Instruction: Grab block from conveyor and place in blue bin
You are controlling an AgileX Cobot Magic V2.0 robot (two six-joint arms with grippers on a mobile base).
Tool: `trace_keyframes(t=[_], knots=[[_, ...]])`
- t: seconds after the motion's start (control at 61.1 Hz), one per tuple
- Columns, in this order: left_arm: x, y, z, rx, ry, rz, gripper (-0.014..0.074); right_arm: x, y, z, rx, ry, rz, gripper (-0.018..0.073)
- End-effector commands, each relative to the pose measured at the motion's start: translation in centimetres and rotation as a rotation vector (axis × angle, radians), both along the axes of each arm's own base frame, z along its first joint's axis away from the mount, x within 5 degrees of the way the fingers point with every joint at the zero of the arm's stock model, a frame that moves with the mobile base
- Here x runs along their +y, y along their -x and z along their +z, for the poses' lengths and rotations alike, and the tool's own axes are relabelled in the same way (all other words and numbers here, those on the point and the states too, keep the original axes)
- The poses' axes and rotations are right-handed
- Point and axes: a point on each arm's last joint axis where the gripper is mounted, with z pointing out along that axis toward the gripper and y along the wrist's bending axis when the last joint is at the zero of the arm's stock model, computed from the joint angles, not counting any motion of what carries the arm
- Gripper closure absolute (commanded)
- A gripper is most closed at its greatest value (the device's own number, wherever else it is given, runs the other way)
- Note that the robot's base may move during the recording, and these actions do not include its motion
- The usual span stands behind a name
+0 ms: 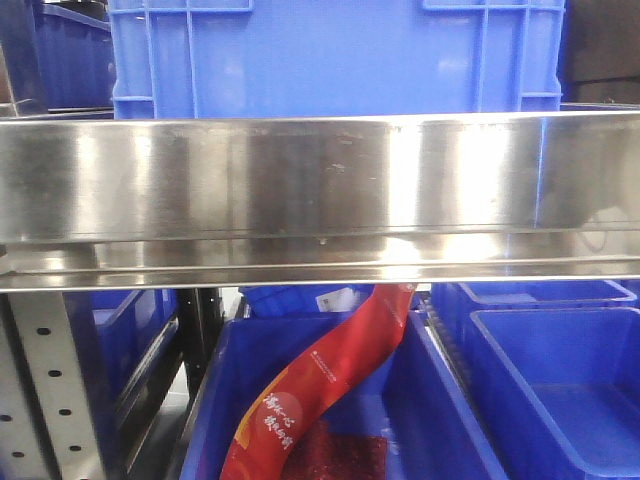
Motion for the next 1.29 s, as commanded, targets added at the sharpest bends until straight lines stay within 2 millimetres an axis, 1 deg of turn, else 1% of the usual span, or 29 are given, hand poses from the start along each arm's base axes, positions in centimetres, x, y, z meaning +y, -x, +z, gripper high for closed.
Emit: trace_keyframes(t=[0.0, 0.409, 0.458, 0.507, 0.605, 0.687, 0.785, 0.867, 0.949, 1.031, 1.276], knots=[[0.0, 0.1, 0.1, -0.008, 0.009, 0.002, 0.0707, 0.0, 0.1, 0.3, -0.032, 0.013, -0.007, 0.0721], [0.1, 0.2, 0.1, -0.015, 0.013, 0.005, 0.0707, 0.0, 0.1, 0.3, -0.034, 0.012, -0.007, 0.0721], [0.4, 0.6, 0.2, -0.036, 0.019, 0.003, 0.0707, 0.0, 0.1, 0.3, -0.034, 0.012, -0.007, 0.0721], [0.9, 0.8, 0.7, -0.096, 0.034, 0.046, 0.0707, 0.0, 0.1, 0.3, -0.034, 0.012, -0.007, 0.0721], [1.9, 1.4, 0.3, -0.157, 0.034, 0.106, 0.0707, 0.0, 0.1, 0.3, -0.034, 0.012, -0.007, 0.0721], [3.0, 1.9, -1.3, -0.180, 0.048, 0.183, 0.0707, 0.0, 0.1, 0.3, -0.034, 0.012, -0.007, 0.0721], [3.8, 2.4, -3.9, -0.133, 0.092, 0.230, 0.0707, 0.0, 0.1, 0.3, -0.036, 0.012, -0.007, 0.0721], [4.4, 2.8, -6.0, -0.096, -0.004, 0.292, 0.0707, 0.0, 0.1, 0.3, -0.036, 0.012, -0.007, 0.0721], [4.9, 3.1, -7.7, -0.029, -0.041, 0.343, 0.0707, 0.0, 0.1, 0.3, -0.036, 0.012, -0.007, 0.0721], [5.4, 3.5, -9.1, 0.005, -0.057, 0.391, 0.0707, 0.0, 0.1, 0.3, -0.036, 0.012, -0.007, 0.0721], [6.1, 4.3, -11.8, -0.003, -0.060, 0.493, 0.0707, 0.0, 0.1, 0.3, -0.036, 0.012, -0.007, 0.0721]])
